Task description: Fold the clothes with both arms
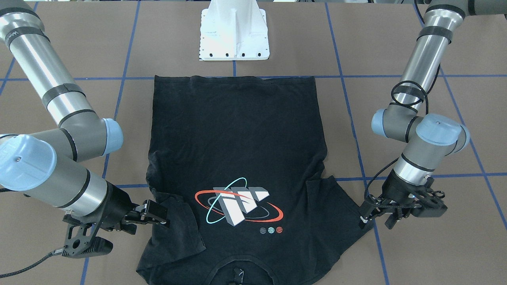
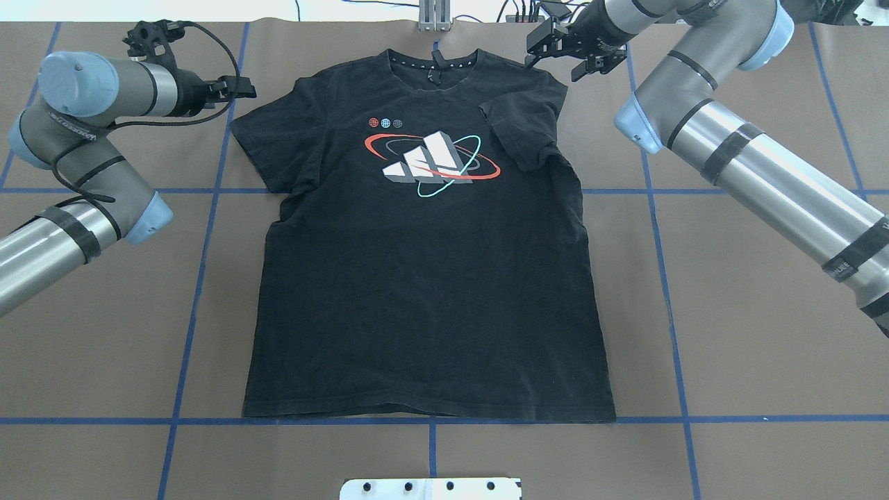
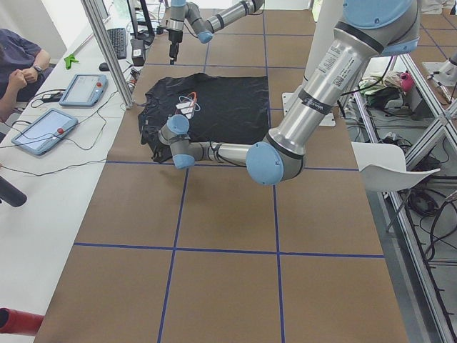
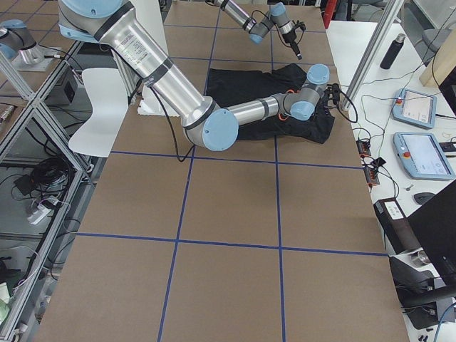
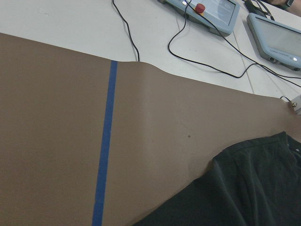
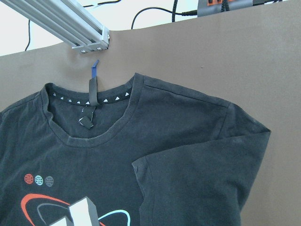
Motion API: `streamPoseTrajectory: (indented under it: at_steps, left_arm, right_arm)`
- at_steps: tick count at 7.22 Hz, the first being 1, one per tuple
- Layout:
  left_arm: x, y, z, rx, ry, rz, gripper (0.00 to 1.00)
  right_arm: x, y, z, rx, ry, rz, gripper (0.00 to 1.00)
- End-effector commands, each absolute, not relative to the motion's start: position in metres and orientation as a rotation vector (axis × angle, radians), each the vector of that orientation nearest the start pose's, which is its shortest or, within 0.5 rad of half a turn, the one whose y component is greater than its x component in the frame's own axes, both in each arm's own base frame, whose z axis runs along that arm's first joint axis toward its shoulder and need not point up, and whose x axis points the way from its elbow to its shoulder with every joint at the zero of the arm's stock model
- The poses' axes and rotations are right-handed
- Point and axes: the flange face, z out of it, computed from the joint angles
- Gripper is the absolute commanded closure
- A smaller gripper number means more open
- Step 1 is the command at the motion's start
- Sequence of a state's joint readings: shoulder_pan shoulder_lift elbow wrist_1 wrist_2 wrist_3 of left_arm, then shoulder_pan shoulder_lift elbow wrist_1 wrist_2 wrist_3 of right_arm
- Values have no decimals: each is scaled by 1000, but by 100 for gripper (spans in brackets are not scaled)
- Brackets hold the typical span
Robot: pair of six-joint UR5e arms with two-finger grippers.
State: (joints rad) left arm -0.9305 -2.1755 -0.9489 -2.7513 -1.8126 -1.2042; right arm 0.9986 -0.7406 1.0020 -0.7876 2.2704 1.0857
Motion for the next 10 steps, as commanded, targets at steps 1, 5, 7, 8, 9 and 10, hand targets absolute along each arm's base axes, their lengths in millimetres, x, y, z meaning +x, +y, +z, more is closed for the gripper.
streamPoseTrajectory:
  at_steps: [1, 5, 7, 8, 9, 10]
  left_arm:
    - [378, -674, 476, 523, 1036, -351, 7]
    - [396, -663, 479, 507, 1034, -325, 18]
    - [394, -663, 482, 510, 1025, -333, 18]
    - [394, -664, 487, 506, 1017, -336, 18]
    - [394, -664, 487, 506, 1017, -336, 18]
    - [395, -664, 487, 505, 1017, -334, 18]
  right_arm:
    - [-380, -716, 298, 207, -1160, 90, 0]
    - [-382, -716, 299, 205, -1159, 90, 0]
    - [-383, -716, 299, 204, -1158, 90, 0]
    - [-384, -716, 300, 201, -1156, 90, 0]
    - [-384, -716, 299, 203, -1158, 89, 0]
    - [-384, -716, 299, 204, -1157, 89, 0]
